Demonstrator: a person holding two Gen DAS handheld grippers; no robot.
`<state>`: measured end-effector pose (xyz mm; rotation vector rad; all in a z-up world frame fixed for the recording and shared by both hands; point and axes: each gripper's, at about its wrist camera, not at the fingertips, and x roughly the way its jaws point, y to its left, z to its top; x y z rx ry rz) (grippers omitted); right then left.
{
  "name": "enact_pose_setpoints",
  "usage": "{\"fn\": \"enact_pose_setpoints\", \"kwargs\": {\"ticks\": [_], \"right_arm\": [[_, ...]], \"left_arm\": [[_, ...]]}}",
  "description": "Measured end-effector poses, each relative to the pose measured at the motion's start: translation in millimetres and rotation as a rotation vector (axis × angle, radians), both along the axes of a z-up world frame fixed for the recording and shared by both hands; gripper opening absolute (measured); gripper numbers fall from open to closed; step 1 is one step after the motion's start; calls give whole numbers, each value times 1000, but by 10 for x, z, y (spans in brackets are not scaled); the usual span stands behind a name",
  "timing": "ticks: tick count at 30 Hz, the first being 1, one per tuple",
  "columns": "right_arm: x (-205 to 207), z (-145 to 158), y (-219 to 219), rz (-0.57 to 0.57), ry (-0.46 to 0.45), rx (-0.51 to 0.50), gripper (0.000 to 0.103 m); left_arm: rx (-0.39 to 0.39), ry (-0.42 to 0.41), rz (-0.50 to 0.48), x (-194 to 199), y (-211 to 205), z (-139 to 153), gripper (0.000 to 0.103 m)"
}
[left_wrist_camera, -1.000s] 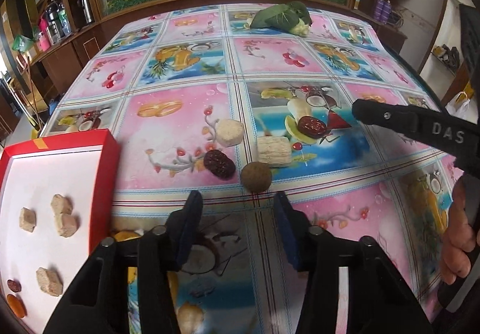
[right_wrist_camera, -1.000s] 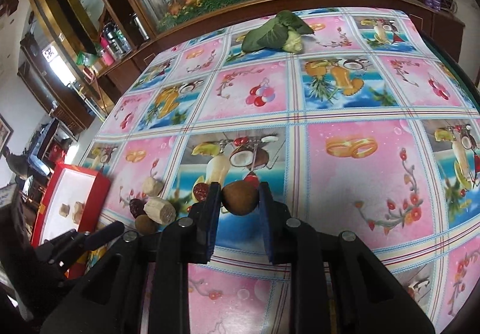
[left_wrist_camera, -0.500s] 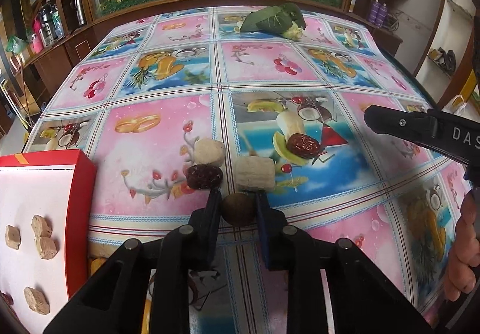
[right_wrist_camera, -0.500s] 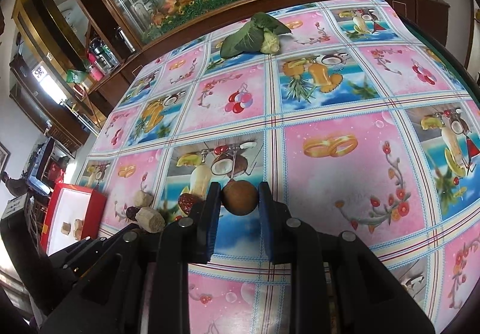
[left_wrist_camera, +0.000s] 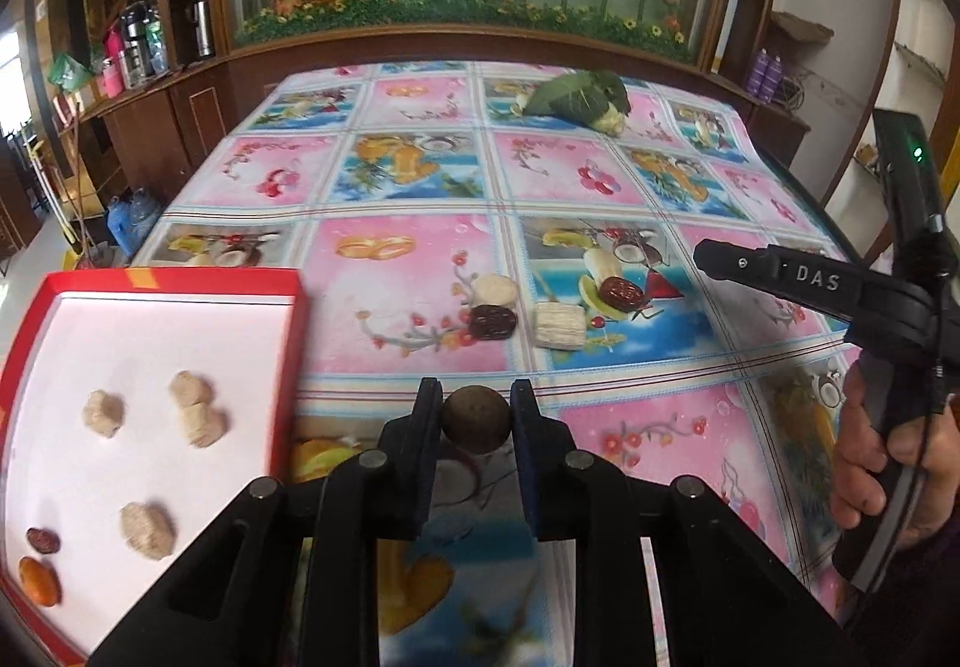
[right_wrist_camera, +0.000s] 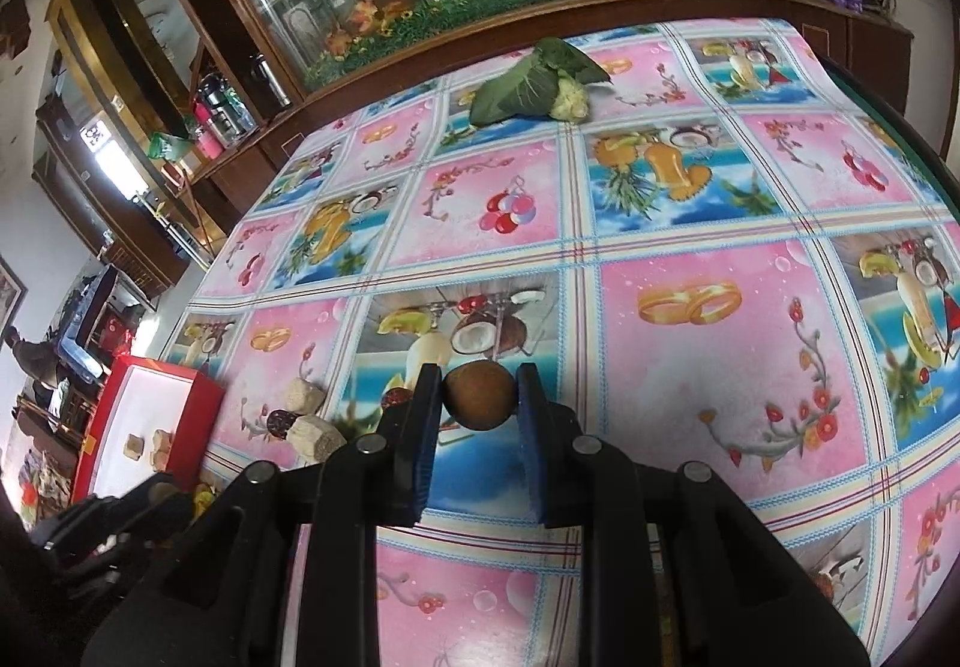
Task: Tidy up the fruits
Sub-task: 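Carry both nuts over the tray and open both tools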
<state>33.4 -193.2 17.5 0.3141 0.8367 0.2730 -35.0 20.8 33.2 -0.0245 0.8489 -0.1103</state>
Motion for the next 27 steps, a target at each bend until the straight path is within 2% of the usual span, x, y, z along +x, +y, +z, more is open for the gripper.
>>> {"fn": "enact_pose_setpoints", "kwargs": {"ticks": [7,13,15,19,22,27], "right_arm": [[-94,68,233,23,-68,-3,27],[-307,198,647,79,-139,27,27],[-360,220,854,122,-133,71,27],[-467,252,1411,219,-124,84,27],[-565,286,1856,325,-98,102,27],[-745,308,2571,472,-80,21,27]], "left_arm": [[18,-59,88,-241,437,177,22],[24,-84,147,-434,837,219,22],[19,-84,172,-474,984,209,22],[24,-79,235,-537,1327,186,22],[60,-83,277,-578,1606,202,22],[110,-71,344,-621,2047,186,22]]}}
